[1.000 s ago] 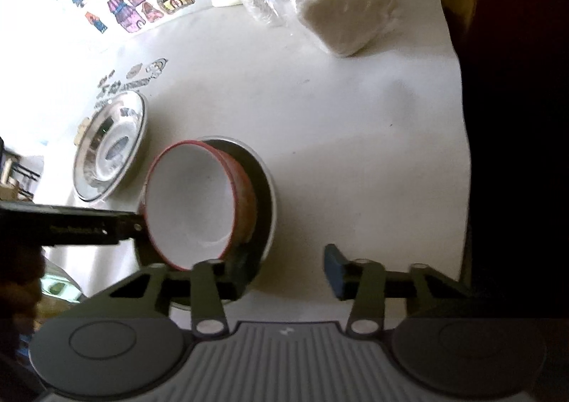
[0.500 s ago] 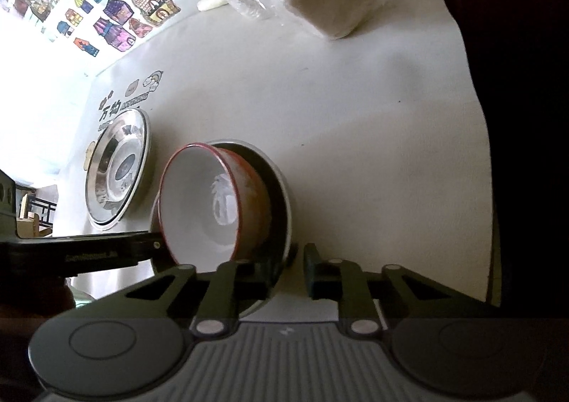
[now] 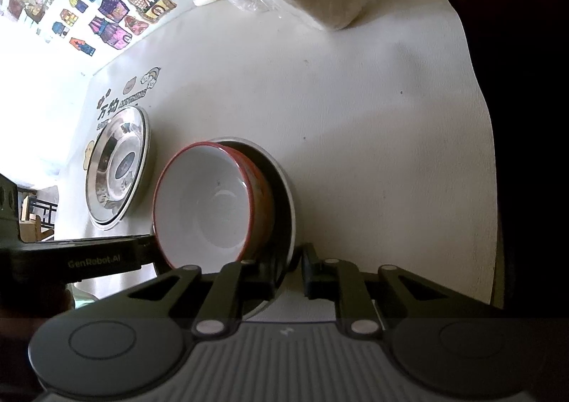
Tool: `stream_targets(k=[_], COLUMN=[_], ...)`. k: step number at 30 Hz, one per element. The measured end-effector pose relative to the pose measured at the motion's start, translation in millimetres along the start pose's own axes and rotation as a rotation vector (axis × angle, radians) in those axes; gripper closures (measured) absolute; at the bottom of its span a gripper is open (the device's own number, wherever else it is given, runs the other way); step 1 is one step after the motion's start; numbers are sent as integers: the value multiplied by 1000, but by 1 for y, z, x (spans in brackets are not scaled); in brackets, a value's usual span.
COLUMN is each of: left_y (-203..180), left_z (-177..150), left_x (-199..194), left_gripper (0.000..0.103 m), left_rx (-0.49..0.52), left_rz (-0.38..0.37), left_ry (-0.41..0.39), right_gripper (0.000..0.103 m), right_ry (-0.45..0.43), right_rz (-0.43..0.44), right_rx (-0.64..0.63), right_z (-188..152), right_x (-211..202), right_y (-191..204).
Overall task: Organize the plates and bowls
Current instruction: 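Lift the steel bowl with nested white bowls and carry it to the plate stack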
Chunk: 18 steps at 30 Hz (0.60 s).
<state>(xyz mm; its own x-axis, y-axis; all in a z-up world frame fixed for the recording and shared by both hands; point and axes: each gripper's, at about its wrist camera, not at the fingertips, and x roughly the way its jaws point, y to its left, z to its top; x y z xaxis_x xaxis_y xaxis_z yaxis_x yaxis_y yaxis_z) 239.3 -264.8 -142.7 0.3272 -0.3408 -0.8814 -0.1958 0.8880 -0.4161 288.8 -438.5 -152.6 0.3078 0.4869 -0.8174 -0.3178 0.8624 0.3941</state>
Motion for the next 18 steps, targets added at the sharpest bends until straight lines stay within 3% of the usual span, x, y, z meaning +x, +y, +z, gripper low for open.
stream_targets(k=[18], left_y=[-3], left_z=[12], left_x=[-28], left_gripper=[93], left_rx=[29], left_rz=[-4], left_ry=[-51], right_gripper=[87], right_ry=[-47], right_rz=[26], right_rx=[-23], right_z=[9], right_x=[-24], right_y=[8])
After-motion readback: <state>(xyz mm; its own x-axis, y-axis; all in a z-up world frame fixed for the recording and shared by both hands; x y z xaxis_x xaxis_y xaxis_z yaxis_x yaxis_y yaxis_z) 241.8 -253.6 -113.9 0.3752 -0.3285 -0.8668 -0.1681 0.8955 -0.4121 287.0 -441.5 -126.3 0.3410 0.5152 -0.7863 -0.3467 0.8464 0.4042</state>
